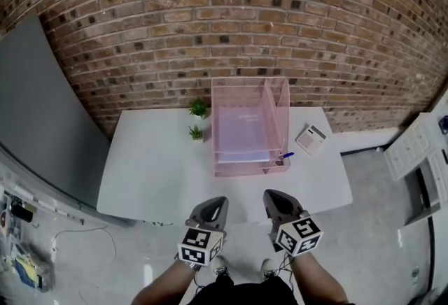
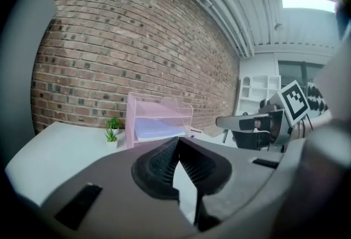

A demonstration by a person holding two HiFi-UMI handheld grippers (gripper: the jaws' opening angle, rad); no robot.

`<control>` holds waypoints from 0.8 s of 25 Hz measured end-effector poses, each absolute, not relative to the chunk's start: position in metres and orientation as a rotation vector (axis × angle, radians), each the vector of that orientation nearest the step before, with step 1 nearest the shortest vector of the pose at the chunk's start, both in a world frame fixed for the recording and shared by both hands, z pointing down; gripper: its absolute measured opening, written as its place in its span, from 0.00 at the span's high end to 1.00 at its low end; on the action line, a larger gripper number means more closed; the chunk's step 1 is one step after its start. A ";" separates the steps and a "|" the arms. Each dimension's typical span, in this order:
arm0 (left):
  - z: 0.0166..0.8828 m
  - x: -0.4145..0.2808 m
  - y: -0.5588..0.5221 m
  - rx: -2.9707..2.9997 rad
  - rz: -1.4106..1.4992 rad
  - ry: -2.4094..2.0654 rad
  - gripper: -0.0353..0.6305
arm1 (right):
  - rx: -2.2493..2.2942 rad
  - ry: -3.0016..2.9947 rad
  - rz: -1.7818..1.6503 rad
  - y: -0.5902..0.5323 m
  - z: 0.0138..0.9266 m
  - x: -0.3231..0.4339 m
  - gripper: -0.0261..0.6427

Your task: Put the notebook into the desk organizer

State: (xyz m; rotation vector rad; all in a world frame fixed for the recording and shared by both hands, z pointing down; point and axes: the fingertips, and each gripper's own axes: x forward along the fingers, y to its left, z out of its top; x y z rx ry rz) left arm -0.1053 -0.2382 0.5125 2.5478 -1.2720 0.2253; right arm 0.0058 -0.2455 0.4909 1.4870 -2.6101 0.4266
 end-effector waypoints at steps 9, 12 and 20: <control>0.496 -0.055 -0.169 2.551 0.197 -1.323 0.94 | 1.262 -2.729 0.238 -0.181 0.456 0.024 0.96; 0.492 -0.030 -0.136 2.525 0.189 -1.392 0.94 | 1.191 -2.763 0.238 -0.150 0.458 0.046 0.96; 0.486 0.027 -0.042 2.416 0.200 -1.539 0.94 | 1.003 -2.826 0.259 -0.064 0.465 0.101 0.96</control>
